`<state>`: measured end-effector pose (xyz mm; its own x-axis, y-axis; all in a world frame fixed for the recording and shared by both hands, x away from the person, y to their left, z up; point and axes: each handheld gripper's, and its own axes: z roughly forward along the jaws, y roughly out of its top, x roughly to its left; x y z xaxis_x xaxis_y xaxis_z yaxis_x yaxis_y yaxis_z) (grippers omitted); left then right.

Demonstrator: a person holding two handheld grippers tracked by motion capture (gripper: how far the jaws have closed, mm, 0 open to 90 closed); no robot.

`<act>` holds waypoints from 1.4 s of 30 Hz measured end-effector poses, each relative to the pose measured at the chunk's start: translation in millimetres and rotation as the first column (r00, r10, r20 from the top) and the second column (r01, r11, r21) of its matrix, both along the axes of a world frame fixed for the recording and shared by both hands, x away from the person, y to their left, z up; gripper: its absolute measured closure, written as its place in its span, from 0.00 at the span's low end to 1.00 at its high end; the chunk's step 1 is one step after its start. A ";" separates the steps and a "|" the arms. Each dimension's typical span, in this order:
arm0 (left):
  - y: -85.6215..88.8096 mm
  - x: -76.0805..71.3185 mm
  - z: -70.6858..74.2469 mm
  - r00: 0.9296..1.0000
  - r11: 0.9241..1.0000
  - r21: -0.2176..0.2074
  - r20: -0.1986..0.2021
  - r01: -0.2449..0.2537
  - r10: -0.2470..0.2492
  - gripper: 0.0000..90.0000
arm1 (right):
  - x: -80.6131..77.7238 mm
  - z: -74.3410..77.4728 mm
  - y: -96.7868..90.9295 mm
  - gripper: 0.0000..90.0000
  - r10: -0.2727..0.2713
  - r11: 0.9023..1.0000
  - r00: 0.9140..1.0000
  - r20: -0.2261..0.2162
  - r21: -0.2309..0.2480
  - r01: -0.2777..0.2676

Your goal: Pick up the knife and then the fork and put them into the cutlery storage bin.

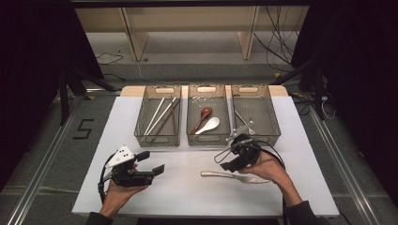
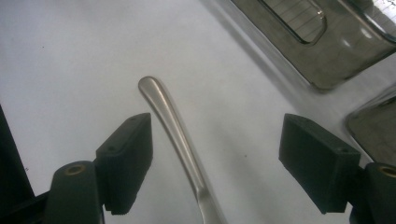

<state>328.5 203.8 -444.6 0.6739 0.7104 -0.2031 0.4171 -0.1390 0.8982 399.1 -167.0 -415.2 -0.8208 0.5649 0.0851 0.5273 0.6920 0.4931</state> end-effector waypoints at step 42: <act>-0.9 -0.2 -0.1 1.000 1.000 -0.002 0.003 0.006 -0.006 0.19 | -8.6 -39.6 15.7 0.64 0.111 0.968 0.990 -0.088 -0.217 -0.128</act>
